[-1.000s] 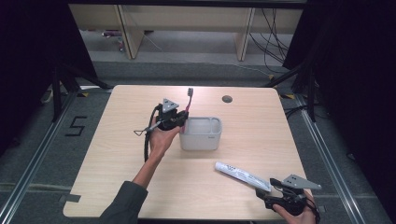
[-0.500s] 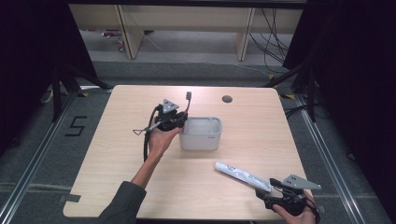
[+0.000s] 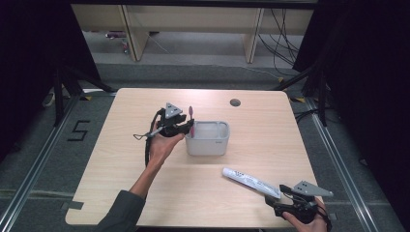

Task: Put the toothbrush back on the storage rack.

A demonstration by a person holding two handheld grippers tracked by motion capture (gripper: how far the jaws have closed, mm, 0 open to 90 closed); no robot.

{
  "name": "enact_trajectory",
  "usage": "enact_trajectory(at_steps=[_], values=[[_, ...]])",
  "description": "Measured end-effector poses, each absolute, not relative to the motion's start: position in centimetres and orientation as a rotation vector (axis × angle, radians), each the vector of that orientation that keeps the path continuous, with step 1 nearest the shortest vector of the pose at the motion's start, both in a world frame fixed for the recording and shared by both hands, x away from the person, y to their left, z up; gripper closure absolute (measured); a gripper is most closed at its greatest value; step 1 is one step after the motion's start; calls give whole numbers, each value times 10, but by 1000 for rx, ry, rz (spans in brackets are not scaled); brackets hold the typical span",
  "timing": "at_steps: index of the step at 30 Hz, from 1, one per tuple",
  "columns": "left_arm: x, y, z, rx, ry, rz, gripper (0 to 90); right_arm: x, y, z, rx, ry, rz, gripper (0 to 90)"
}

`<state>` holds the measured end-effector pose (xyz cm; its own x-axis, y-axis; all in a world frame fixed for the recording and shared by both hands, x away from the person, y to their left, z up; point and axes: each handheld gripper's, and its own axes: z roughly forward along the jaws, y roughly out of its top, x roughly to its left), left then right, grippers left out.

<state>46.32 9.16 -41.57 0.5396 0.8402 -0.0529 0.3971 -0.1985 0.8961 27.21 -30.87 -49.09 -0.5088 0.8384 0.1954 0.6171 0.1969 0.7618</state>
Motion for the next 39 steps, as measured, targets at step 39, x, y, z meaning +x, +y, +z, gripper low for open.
enact_trajectory(at_steps=[39], values=[[399, 142, -414, 1853, 1012, 449, 330, 274, -313, -491, 1316, 2191, 1184, 253]])
